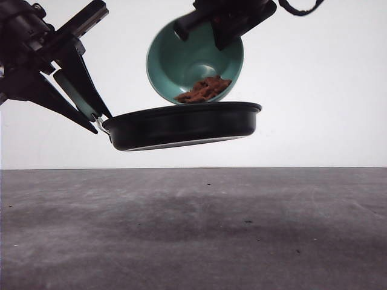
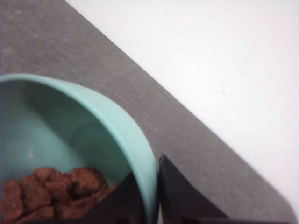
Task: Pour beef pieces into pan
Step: 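Tilt the bowl with the right gripper to pour beef cubes into the pan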
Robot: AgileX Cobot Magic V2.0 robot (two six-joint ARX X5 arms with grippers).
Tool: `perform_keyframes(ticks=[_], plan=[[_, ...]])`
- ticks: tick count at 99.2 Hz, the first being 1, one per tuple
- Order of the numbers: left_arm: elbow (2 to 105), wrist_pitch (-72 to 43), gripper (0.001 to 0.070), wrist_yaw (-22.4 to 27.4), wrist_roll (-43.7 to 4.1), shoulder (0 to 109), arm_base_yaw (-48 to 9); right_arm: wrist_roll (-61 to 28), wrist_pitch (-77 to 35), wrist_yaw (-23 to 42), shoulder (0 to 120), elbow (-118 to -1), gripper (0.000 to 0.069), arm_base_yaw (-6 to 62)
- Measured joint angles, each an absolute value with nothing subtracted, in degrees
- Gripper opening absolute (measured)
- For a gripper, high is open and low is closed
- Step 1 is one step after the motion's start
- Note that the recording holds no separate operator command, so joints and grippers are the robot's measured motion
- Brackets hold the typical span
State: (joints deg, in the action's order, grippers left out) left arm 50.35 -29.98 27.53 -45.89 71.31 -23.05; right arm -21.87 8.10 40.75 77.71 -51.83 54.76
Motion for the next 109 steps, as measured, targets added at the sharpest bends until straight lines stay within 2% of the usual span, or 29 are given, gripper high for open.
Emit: perform_keyframes(ticks=[40, 70, 89, 109], plan=[[50.35, -30.3, 0.0059, 27.35, -45.87, 71.31, -22.74, -40.42, 23.0, 36.03, 77.71, -51.09, 0.0018, 56.21], [50.35, -30.7, 0.0059, 27.2, -45.65, 71.31, -22.74, -43.75, 23.07, 34.54, 77.71, -51.09, 0.0018, 56.21], [50.35, -32.4, 0.0059, 26.3, -44.56, 71.31, -22.72, -45.98, 28.49, 34.41, 77.71, -51.09, 0.0017, 56.77], [50.35, -32.97, 0.0059, 25.54, -43.66, 71.31, -22.74, -46.57, 28.88, 33.15, 79.13, -51.09, 0.0017, 56.18]])
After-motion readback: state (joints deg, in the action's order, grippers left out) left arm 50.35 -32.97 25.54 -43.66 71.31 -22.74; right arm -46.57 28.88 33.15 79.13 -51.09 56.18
